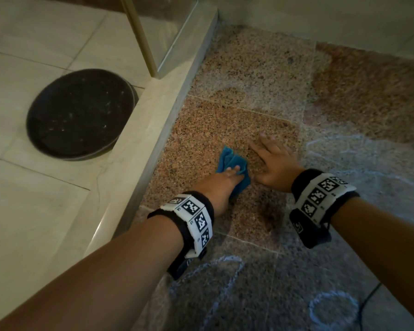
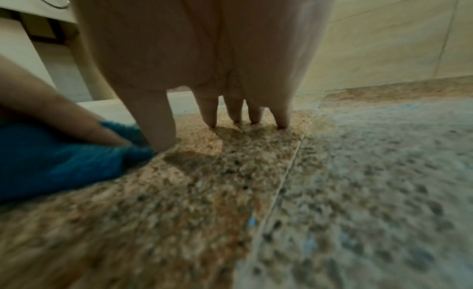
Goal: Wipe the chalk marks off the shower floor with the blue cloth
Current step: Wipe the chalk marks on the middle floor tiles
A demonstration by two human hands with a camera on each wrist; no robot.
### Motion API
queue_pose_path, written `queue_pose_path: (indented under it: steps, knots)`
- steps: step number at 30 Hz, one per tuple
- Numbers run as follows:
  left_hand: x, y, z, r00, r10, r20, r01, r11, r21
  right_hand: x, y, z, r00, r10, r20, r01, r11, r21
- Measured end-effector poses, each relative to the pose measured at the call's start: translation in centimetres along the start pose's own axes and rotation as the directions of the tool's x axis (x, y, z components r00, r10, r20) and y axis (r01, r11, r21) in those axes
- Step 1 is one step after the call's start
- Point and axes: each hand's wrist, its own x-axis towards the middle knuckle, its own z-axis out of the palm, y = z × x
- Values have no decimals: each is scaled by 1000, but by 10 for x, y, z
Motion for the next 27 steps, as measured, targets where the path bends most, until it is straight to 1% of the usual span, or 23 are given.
queue_pose_path:
  steps: [2,3,5,6,8,11,13,16,17,19,21,23,25,27]
  knots:
    - [-8,2,2,999,42,25,-42,999,26,-4,0,-1,1000,-27,16,26,998,63]
    - [-12,2,2,998,62,26,-62,998,24,-8,-1,-2,999,-54,5,53,995,88]
    - [-18,0,-3,997,78,-5,-78,997,-28,-15,-6,-3,990,-130,-63,138,979,149]
    - [-22,-2,-6,997,69,-42,-72,996,-57,-19,-9,-3,979,-166,-117,185,966,182]
    - [-28,-9,-13,989,11,-147,-28,993,-119,-26,-17,-4,954,-202,-223,254,938,237]
    - [-34,-24,-18,954,-124,-274,50,963,-264,-32,-31,-2,932,-202,-301,281,927,247]
    - [-36,-32,-18,933,-191,-306,117,963,-243,-34,-40,3,938,-199,-282,260,945,197]
    - [-36,-36,-13,928,-238,-288,185,962,-199,-39,-51,18,980,-146,-137,154,987,50]
    - [-37,-36,-11,928,-249,-276,201,961,-189,-42,-54,24,985,-131,-116,133,991,6]
    - [-36,-37,-10,926,-272,-263,232,957,-172,-45,-58,35,985,-115,-131,111,993,-35]
    - [-34,-39,-11,922,-288,-258,247,952,-180,-45,-60,42,980,-96,-174,100,995,13]
    - [-30,-40,-13,919,-292,-265,244,949,-200,-43,-64,43,979,-85,-187,107,988,112]
    - [-24,-38,-17,916,-285,-281,228,949,-219,-43,-68,42,985,-62,-163,101,964,244]
    - [-16,-34,-23,914,-281,-293,209,944,-255,-46,-64,40,989,8,-149,52,918,394]
